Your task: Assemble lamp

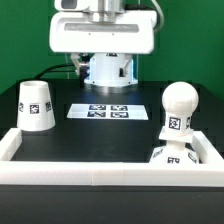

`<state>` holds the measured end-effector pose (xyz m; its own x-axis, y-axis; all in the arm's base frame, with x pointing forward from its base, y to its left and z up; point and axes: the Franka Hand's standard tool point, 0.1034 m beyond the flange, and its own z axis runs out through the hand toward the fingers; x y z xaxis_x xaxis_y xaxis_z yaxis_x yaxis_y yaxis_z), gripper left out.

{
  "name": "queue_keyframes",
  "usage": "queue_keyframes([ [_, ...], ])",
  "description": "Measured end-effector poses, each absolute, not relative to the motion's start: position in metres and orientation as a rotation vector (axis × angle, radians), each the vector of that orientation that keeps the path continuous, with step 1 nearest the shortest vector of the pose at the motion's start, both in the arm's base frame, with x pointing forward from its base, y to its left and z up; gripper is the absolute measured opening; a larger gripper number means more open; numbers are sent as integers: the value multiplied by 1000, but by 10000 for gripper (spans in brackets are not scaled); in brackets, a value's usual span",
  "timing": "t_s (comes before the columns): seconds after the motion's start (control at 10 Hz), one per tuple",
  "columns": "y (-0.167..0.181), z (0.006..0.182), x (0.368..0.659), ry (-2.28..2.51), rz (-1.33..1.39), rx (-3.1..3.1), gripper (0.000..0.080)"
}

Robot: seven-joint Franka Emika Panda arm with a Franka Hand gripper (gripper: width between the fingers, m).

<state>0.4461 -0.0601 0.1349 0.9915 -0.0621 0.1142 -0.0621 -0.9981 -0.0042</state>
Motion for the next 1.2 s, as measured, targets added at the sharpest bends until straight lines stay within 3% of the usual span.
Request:
queue_keyframes([
  [0.4,-113,128,415,46,-166,-3119,699],
  [0.9,-114,117,415,-7,-143,-3103,699],
  [1.2,-134,101,380,-79,-132,-3095,699],
])
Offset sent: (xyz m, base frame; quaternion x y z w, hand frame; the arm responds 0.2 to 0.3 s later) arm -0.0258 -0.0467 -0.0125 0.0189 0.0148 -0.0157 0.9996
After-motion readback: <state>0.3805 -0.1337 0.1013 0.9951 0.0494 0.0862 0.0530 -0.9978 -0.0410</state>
